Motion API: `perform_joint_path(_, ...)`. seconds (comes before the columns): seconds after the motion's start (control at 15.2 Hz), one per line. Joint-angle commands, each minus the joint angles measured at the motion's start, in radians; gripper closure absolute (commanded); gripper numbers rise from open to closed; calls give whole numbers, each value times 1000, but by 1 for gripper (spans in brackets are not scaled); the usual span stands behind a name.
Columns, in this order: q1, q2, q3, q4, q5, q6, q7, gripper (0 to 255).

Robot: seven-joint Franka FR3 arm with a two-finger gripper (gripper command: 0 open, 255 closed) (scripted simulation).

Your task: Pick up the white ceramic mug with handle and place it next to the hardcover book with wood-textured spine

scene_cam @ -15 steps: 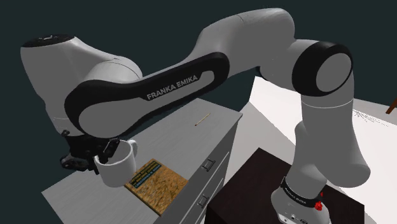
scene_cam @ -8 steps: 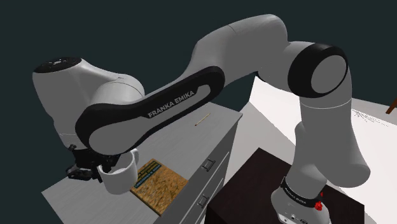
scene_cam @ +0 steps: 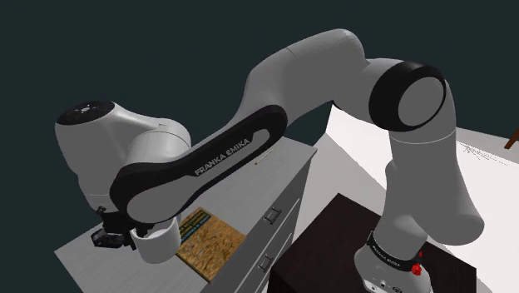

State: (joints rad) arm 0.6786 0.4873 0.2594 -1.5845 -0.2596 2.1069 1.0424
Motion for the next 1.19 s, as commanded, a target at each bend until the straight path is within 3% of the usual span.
perform_joint_path(0.0,-1,8,-2,-8,-2,7,1,255)
perform_joint_path(0.4,-2,8,-2,-8,-3,7,1,255)
perform_joint_path(0.46,-1,9,-2,-7,-2,6,1,0)
perform_joint_path(0.79,-2,8,-2,-8,-3,7,1,0)
perform_joint_path(1.12,1,-43,10,43,18,-93,-12,0)
